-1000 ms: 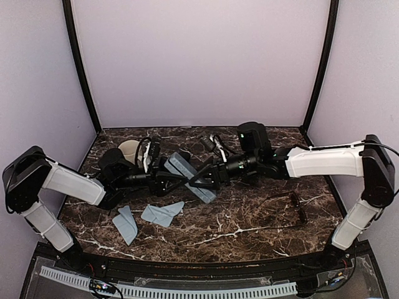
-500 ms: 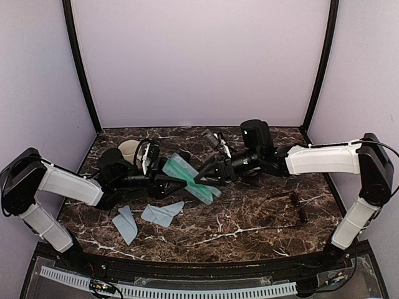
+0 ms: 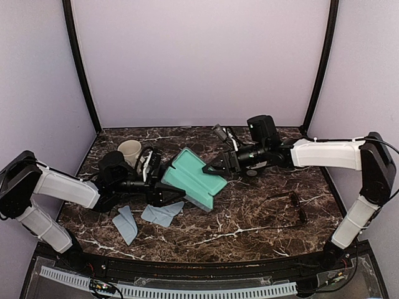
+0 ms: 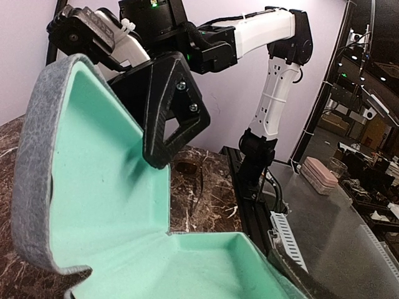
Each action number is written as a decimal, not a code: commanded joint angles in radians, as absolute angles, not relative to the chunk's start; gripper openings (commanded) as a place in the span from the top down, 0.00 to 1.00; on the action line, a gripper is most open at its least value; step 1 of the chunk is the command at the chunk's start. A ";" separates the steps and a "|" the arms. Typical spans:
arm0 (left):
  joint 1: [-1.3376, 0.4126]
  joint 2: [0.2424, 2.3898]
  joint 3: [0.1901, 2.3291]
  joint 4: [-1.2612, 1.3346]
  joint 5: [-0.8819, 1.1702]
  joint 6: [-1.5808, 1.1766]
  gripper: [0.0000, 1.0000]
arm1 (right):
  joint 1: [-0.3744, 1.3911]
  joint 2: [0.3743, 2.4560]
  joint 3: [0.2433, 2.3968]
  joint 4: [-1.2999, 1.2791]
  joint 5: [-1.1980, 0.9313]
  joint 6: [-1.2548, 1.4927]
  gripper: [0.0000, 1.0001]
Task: Organize the sunglasses
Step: Open the sunglasses case, then pass from the left arm to the right, then place the opened sunglasses case at the center of the board.
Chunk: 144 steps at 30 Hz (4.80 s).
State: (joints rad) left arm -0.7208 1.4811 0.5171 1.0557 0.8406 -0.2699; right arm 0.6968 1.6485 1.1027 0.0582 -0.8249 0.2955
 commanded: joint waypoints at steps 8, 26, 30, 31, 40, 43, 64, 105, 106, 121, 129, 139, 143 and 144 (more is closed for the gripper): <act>-0.738 1.485 0.565 1.103 0.795 -0.304 1.00 | 0.744 1.568 1.132 -0.044 -0.686 0.165 0.16; -0.738 1.519 0.598 1.027 0.791 -0.306 1.00 | 0.841 1.553 1.208 -0.205 -0.396 -0.003 0.56; -0.738 1.524 0.603 1.013 0.787 -0.299 1.00 | 0.848 1.554 1.215 -0.219 -0.380 -0.013 0.61; -0.739 1.525 0.604 1.009 0.786 -0.298 1.00 | 0.848 1.552 1.215 -0.221 -0.376 -0.014 0.63; -0.738 1.557 0.616 1.002 0.770 -0.304 1.00 | 0.859 1.551 1.227 -0.246 -0.335 -0.030 0.78; -0.738 1.565 0.622 1.000 0.759 -0.317 1.00 | 0.864 1.555 1.237 -0.261 -0.304 -0.036 0.85; -0.738 1.586 0.604 1.007 0.677 -0.375 0.16 | 0.867 1.586 1.286 -0.368 -0.151 -0.072 1.00; -0.697 1.237 0.510 0.481 -0.060 -0.331 0.01 | 1.004 2.038 1.562 -0.612 0.648 -0.270 1.00; -0.696 1.238 0.510 0.480 -0.064 -0.332 0.01 | 1.007 2.033 1.559 -0.605 0.646 -0.284 1.00; -0.680 1.226 0.503 0.463 -0.086 -0.336 0.01 | 1.058 1.918 1.400 -0.482 0.553 -0.394 0.99; -0.679 1.217 0.500 0.443 -0.100 -0.337 0.01 | 1.066 1.927 1.382 -0.471 0.570 -0.390 0.81; -0.679 1.208 0.494 0.433 -0.114 -0.332 0.01 | 1.066 1.914 1.386 -0.471 0.558 -0.375 0.59; -0.678 1.205 0.493 0.419 -0.122 -0.327 0.01 | 1.066 1.897 1.391 -0.470 0.530 -0.361 0.47; -0.678 1.202 0.492 0.412 -0.125 -0.326 0.01 | 1.066 1.887 1.394 -0.468 0.520 -0.358 0.42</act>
State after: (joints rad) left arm -0.6827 1.2350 0.5076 0.4397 -0.1024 -0.3286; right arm 1.0576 1.9507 1.3907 -0.4931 0.5537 -0.3809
